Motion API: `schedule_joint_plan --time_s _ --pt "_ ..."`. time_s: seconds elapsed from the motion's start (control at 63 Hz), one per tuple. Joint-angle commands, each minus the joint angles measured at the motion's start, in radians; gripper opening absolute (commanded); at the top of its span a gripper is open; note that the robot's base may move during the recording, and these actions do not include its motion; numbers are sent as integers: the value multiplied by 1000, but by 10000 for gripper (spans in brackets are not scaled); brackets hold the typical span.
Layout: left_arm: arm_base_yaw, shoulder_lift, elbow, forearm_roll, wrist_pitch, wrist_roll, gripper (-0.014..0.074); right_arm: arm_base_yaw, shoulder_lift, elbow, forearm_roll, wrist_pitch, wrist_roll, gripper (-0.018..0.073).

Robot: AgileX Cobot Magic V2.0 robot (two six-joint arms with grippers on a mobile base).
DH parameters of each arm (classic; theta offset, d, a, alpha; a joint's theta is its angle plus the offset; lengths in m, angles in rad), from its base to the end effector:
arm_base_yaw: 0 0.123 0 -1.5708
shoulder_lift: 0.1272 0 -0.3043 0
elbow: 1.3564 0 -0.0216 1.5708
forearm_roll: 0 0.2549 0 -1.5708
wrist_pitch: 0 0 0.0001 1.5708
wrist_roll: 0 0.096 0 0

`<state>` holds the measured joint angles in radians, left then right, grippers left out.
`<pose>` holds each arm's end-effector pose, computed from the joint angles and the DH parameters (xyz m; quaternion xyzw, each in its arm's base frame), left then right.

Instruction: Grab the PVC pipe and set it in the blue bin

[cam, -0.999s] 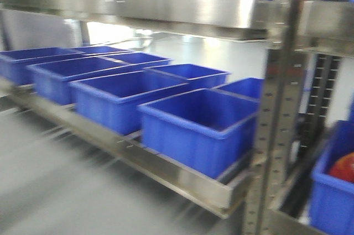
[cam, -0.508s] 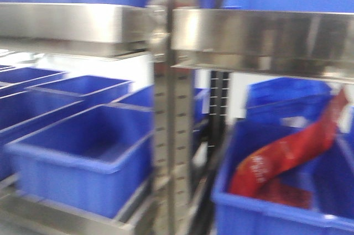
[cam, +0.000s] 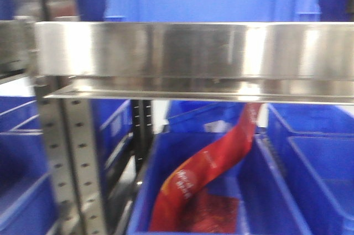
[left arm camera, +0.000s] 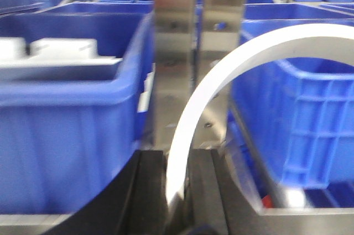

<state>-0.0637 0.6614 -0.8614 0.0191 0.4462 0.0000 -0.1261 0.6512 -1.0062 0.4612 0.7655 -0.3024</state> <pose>0.1184 -0.0068 0.4165 0.0281 0.7605 -0.0119 0.6486 0.0955 0.0178 0.4410 -0.0285 0.7908 0.0988 0.6034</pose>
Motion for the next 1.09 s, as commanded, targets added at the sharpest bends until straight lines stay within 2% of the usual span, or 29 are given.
schedule_joint_plan --time_s 0.0,1.079 --pt "1 -6 -1 -4 -23 0 -111 0 -6 -1 -2 -18 -3 -162" --pt "1 -6 -1 -4 -23 0 -111 0 -6 -1 -2 -18 -3 -162"
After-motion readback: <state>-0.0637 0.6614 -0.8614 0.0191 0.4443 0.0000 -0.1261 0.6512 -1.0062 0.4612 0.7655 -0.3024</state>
